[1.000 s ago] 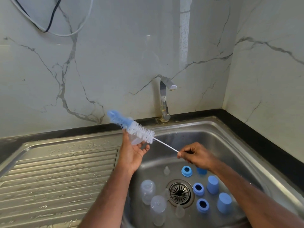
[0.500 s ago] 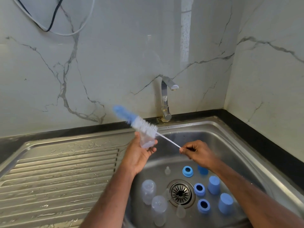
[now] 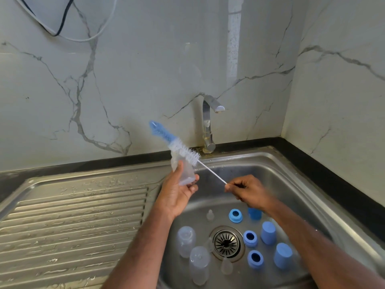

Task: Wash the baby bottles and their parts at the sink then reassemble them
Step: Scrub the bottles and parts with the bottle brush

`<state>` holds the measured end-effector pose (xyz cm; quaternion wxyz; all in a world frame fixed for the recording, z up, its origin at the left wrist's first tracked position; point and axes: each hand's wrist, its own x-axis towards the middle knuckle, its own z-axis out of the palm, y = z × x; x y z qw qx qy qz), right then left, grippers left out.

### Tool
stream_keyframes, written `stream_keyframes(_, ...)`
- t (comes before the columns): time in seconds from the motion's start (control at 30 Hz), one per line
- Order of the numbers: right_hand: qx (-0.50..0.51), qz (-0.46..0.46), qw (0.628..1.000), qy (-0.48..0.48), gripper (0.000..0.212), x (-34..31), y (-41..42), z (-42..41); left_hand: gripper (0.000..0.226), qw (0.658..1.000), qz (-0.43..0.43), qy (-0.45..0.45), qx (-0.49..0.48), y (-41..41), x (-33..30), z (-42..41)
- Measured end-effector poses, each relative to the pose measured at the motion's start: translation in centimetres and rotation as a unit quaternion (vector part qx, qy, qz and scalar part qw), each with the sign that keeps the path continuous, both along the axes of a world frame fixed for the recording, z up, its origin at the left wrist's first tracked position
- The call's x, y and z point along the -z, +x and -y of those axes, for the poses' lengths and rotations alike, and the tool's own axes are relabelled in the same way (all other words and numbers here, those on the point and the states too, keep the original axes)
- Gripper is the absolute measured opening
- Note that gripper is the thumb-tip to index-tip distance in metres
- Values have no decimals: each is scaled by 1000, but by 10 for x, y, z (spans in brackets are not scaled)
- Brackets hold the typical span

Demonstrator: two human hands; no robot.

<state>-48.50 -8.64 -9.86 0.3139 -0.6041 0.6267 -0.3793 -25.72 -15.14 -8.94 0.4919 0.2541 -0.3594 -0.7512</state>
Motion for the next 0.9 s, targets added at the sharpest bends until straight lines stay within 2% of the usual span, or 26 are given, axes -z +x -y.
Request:
stream_keyframes(0.07, -61, 35, 995, 76, 19, -5, -17, -10, 89, 999, -38, -3, -12, 8, 2, 5)
stream_keyframes(0.13, -83, 31, 990, 112, 21, -5, -21, -16, 89, 999, -45, -10, -28, 14, 4, 8)
stream_keyframes(0.23, -43, 18, 996, 72, 21, -1, 4, -8, 74, 999, 2, -12, -30, 9, 8, 7)
stream_keyframes(0.33, 14, -20, 999, 34, 20, -1, 17, 1, 79, 1000, 13, -10, -25, 2, 5, 2)
stream_keyframes(0.37, 6, 0, 999, 48, 20, -3, 12, -1, 77, 1000, 5, -9, -27, 2, 4, 2)
stream_keyframes(0.47, -35, 48, 994, 86, 20, -7, -12, -11, 52, 999, -23, 7, -38, 6, 6, 6)
stream_keyframes(0.57, -47, 76, 993, 82, 20, -5, -17, -14, 37, 998, -49, 24, -43, 6, 6, 9)
stream_keyframes(0.67, -50, 89, 992, 73, 19, -4, -10, -10, 36, 998, -50, 22, -44, 9, 6, 9)
stream_keyframes(0.73, -56, 62, 994, 67, 18, -4, 0, -9, 39, 999, -3, 13, -32, 9, 7, 7)
stream_keyframes(0.8, -17, 31, 999, 25, 15, -3, 11, -5, 45, 999, 51, 5, -8, 5, 11, 3)
stream_keyframes(0.9, 5, 26, 1000, 1, 14, -5, 7, -1, 44, 999, 37, 15, -8, -5, 9, 1)
